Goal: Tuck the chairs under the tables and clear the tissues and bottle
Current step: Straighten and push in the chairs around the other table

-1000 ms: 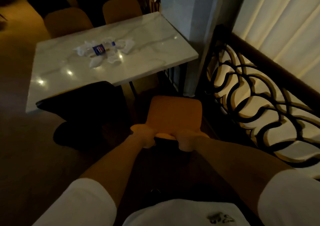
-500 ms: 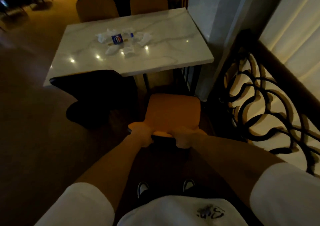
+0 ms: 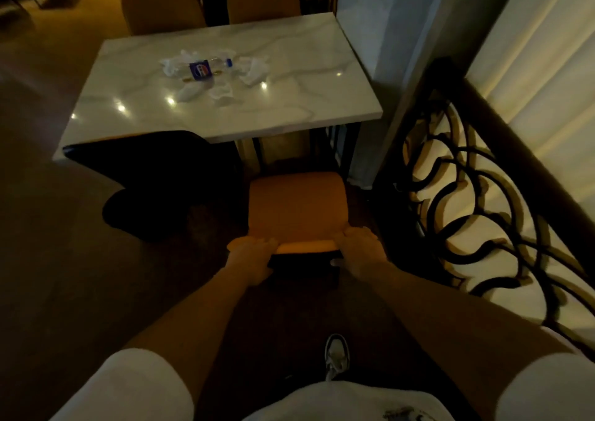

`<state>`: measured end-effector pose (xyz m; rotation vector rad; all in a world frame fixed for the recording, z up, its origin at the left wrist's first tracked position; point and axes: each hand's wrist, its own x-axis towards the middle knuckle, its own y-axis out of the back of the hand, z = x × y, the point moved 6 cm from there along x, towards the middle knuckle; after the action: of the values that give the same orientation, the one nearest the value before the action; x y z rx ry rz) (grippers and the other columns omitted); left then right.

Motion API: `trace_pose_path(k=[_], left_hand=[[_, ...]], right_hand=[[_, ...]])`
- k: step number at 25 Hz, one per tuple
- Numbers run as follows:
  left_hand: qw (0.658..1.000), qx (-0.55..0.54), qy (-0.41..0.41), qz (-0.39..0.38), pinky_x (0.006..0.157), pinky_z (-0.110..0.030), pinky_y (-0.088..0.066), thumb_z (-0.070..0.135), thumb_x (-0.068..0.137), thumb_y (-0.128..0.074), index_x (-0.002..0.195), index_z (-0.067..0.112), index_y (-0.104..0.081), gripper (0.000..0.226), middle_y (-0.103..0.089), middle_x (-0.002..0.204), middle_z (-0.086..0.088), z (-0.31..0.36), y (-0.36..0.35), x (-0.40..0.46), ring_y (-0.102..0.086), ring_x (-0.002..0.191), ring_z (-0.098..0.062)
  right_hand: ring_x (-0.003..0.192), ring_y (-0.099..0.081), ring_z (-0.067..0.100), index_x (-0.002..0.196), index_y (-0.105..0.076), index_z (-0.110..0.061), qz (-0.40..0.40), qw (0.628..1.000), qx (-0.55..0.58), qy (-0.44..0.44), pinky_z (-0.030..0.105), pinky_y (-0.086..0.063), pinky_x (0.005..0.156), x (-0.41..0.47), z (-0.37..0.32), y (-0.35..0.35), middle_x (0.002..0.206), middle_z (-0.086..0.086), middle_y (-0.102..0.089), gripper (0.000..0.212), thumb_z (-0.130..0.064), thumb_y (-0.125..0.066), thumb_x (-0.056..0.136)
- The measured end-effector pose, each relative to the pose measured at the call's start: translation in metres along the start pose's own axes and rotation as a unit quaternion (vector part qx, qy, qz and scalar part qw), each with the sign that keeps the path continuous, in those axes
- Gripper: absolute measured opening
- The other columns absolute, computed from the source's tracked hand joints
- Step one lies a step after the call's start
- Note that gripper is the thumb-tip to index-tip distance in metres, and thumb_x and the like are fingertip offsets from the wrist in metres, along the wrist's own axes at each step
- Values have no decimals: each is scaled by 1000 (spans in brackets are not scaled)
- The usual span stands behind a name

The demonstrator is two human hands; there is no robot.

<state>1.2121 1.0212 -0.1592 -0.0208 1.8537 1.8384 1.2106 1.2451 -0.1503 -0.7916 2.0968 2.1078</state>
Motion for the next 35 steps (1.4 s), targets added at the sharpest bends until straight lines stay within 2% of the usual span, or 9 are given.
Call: trace_pose_path(k=[2, 4, 6, 8, 11, 18, 23, 26, 35], left_hand=[[1000, 22, 14, 10, 67, -28, -41, 30, 90, -65, 120, 25, -50, 34, -60, 109, 4, 4, 5, -5, -61, 96, -17], [999, 21, 24, -4, 65, -30, -39, 26, 90, -65, 118, 25, -50, 33, -60, 109, 3, 5, 7, -6, -61, 96, -18], [999, 12, 32, -37, 70, -35, -45, 24, 89, -66, 119, 25, -48, 35, -58, 110, 1, 2, 6, -5, -60, 99, -21], [998, 13, 37, -52, 71, -37, -49, 21, 90, -64, 118, 24, -48, 33, -58, 104, 1, 2, 3, -3, -60, 92, -21], [998, 7, 38, -51, 63, -36, -43, 15, 92, -60, 115, 22, -46, 28, -55, 96, 2, 2, 4, 4, -53, 79, -18], [998, -1, 37, -60, 67, -38, -45, 15, 94, -58, 122, 21, -45, 31, -58, 108, -4, -6, 13, 28, -56, 86, -22], [997, -4, 53, -60, 73, -42, -48, 20, 95, -59, 124, 24, -45, 33, -58, 112, -4, -11, 26, 59, -60, 98, -26], [997, -24, 47, -53, 78, -42, -52, 19, 94, -60, 123, 23, -45, 33, -59, 114, -4, -13, 32, 82, -60, 99, -25], [997, -38, 50, -43, 75, -36, -49, 24, 92, -65, 135, 29, -42, 49, -58, 113, -2, -52, 70, 164, -60, 100, -22]], right_hand=[[114, -56, 28, 120, -52, -20, -57, 998, 23, -32, 47, -42, 102, -2, 14, -3, 116, 3, -58, 45, -45, -69, 86], [117, -55, 31, 119, -50, -22, -100, 992, 54, -58, 59, -37, 105, 2, 11, -2, 117, 3, -58, 50, -46, -73, 81], [119, -51, 39, 122, -48, -27, -121, 988, 53, -85, 68, -30, 105, 8, -2, -2, 119, 4, -57, 58, -52, -73, 77], [118, -52, 42, 120, -52, -30, -128, 986, 34, -103, 71, -31, 102, 14, -9, -6, 117, 4, -57, 52, -54, -71, 78], [113, -56, 36, 121, -56, -34, -107, 990, 29, -84, 71, -34, 100, 19, -6, -4, 113, 2, -59, 39, -49, -65, 86], [112, -57, 32, 114, -56, -35, -70, 995, 30, -56, 75, -25, 105, 37, -1, 14, 110, 1, -60, 24, -40, -62, 91], [112, -57, 32, 120, -56, -34, -68, 996, 12, -48, 73, -24, 106, 68, 16, 27, 111, 1, -62, 32, -42, -63, 90], [110, -58, 30, 116, -57, -34, -67, 997, 2, -49, 71, -26, 105, 93, 34, 33, 107, -1, -62, 31, -43, -65, 88], [113, -58, 28, 126, -53, -40, -38, 999, -5, -32, 63, -34, 103, 174, 58, 76, 116, -3, -63, 41, -46, -65, 87]])
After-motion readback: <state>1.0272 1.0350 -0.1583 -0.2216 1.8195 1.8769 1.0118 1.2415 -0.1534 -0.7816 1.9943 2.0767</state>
